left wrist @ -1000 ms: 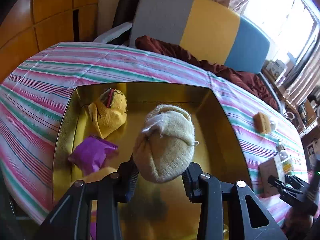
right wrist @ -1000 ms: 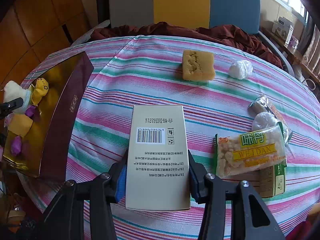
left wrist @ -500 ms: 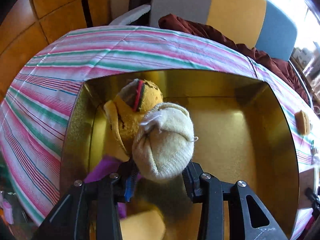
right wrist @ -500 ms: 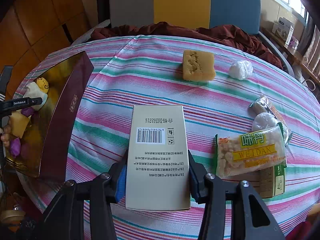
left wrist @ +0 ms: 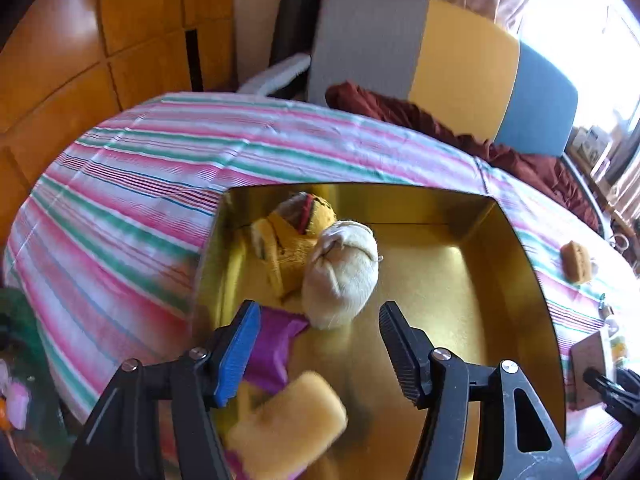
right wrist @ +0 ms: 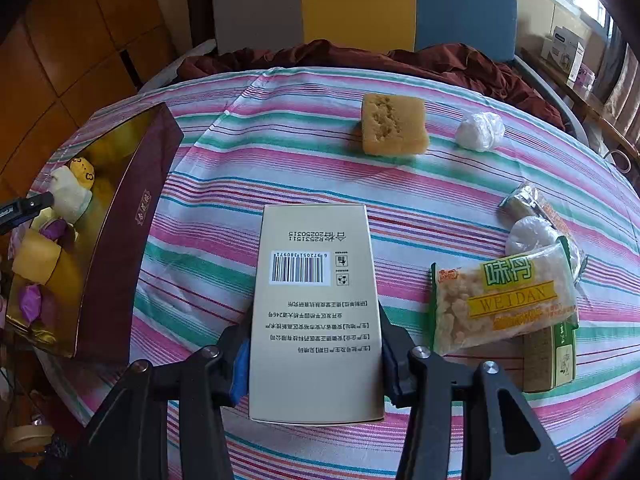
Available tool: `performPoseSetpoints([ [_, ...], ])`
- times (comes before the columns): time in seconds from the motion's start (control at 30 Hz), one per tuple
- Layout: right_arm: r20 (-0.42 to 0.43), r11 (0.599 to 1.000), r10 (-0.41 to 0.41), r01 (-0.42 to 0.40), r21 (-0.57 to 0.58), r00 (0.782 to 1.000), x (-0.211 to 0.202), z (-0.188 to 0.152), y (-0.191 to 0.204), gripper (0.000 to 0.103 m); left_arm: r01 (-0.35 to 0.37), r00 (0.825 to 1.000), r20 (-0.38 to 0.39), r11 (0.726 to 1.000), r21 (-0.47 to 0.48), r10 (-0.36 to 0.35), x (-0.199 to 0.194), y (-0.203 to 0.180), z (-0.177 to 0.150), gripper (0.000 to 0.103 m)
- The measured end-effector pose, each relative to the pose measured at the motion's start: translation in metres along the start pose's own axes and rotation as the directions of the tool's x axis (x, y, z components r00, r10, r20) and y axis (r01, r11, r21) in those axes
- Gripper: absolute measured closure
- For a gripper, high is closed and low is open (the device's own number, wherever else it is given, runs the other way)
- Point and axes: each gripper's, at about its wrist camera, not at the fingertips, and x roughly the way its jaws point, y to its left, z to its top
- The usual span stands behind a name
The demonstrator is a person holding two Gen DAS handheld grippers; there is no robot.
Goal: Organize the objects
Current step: 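Release the sock ball into the gold tray with the left gripper while the right carries the box, then lower the white box into the gold tray and open the right gripper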
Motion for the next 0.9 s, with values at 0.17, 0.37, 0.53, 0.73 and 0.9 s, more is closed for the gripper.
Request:
performPoseSetpoints([
  [0.17,-0.005,1.0,-0.013,0.013,0.014,1.0,-0.001,0.001,0.001,0.053,0.016,0.998,0.059,1.0,-0.016,-0.015,-0.036,0.011,-0.023,0.038],
  [0.37,0.045,1.0,-0.001,0.0,0.021,0.999,-0.028,0.012,0.015,0.053,0.031,0.996,0.087,0.999,-0.044,-0.027,-0.062,0.025,-0.05,0.038],
  [0.53,0.1,0.997,0.059,-0.054,-0.049,0.993,-0.056,0.029,0.06,0.053,0.043,0.994,0.103,0.997,-0.06,-0.037,-0.076,0.035,-0.064,0.038],
  [0.73,0.078,0.975,0.184,-0.172,-0.142,0.98,-0.06,0.046,0.138,0.053,0.045,0.992,0.122,0.997,-0.065,-0.037,-0.087,0.044,-0.077,0.038],
  [0.9,-0.015,0.955,0.229,-0.227,-0.189,0.973,-0.029,0.054,0.196,0.053,0.04,0.992,0.124,0.996,-0.077,-0.03,-0.091,0.055,-0.088,0.038],
])
